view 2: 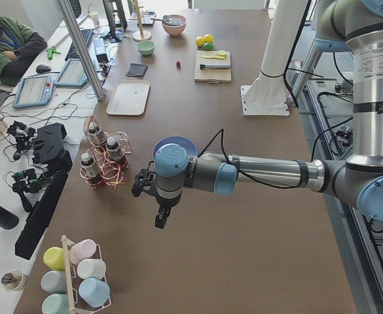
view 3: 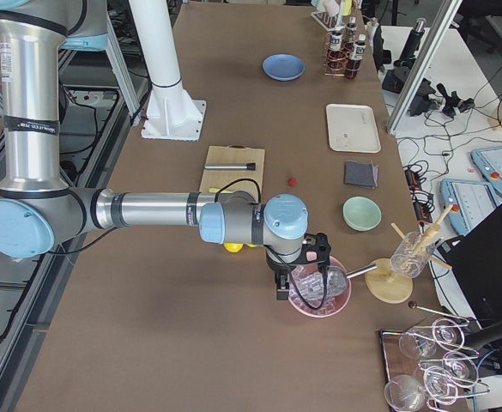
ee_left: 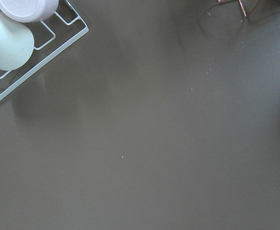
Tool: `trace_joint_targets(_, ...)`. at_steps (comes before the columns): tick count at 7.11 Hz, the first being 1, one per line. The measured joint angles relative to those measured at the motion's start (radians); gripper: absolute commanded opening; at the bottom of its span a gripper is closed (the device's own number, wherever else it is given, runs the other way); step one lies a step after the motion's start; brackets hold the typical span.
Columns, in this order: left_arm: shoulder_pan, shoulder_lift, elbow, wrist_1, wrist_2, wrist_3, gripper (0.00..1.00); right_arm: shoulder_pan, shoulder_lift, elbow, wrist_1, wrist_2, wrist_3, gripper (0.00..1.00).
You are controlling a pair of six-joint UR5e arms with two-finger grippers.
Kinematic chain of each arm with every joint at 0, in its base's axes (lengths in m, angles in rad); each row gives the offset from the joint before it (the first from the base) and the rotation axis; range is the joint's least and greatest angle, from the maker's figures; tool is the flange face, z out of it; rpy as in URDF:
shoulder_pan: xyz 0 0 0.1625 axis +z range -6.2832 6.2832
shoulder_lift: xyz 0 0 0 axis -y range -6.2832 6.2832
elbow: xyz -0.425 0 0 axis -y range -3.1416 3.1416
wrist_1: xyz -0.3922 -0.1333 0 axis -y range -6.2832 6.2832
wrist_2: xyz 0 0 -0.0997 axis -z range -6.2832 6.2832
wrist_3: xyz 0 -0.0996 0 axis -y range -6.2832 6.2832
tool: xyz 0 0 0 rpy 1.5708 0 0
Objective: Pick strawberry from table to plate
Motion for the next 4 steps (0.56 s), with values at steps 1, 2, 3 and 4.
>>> trace_joint_targets(1,0.0,0.0,0.002,-0.001,0.0,0.003,0.98,0.0,-0.003,0.003,0.0,0.0,0.0,1.0)
trace_joint_targets(2,-0.001,0.002,0.006,-0.002,0.001,0.005,0.98,0.001,-0.006,0.006,0.0,-0.001,0.001,1.0)
trace_joint_targets(3,-0.001,0.005,0.007,-0.002,0.001,0.005,0.98,0.002,-0.007,0.011,0.0,0.0,0.004,1.0)
trace_joint_targets(4,-0.001,0.011,0.008,-0.004,0.0,0.004,0.98,0.002,-0.01,0.016,0.0,0.003,0.007,1.0)
